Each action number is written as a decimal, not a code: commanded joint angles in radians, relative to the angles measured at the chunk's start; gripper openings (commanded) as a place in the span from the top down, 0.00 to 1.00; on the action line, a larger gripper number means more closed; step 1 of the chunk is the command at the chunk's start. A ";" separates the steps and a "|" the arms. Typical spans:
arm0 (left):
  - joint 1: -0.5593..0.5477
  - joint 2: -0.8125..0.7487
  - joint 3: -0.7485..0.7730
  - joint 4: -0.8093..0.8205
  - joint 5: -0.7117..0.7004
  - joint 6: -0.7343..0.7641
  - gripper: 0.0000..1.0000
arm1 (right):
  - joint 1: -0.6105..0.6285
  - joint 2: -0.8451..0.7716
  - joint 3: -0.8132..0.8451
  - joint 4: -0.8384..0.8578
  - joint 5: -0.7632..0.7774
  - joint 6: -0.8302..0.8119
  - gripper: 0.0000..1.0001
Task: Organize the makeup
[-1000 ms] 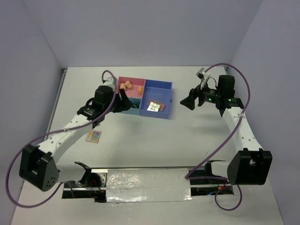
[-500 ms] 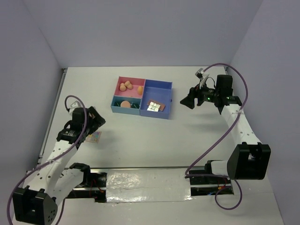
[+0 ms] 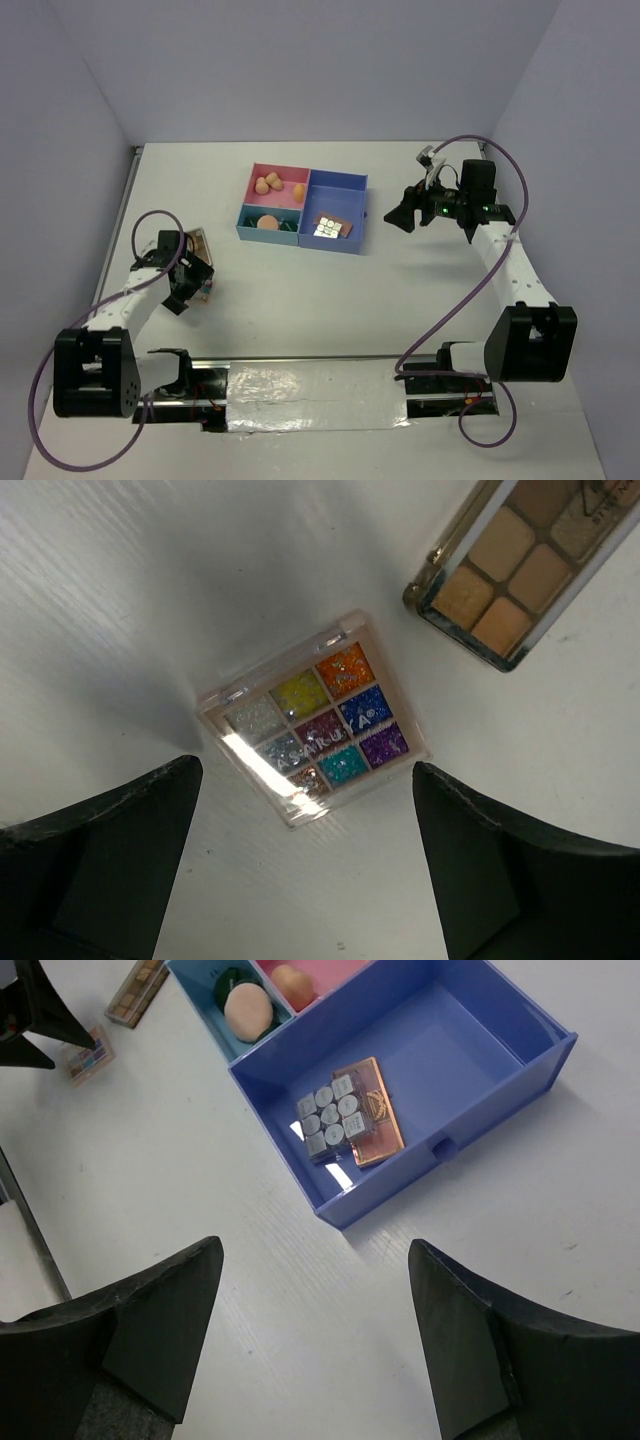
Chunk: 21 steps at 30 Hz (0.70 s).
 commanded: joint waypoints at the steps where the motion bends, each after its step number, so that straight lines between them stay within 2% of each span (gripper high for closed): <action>1: 0.012 0.058 0.054 0.029 0.027 -0.036 0.01 | -0.005 -0.019 0.021 0.034 0.003 0.001 0.18; 6: 0.020 0.107 0.069 0.056 0.018 -0.047 0.01 | -0.005 -0.019 0.018 0.035 0.003 0.001 0.18; 21: 0.028 0.292 0.164 0.009 -0.013 -0.034 0.04 | -0.005 -0.021 0.015 0.038 0.000 -0.004 0.17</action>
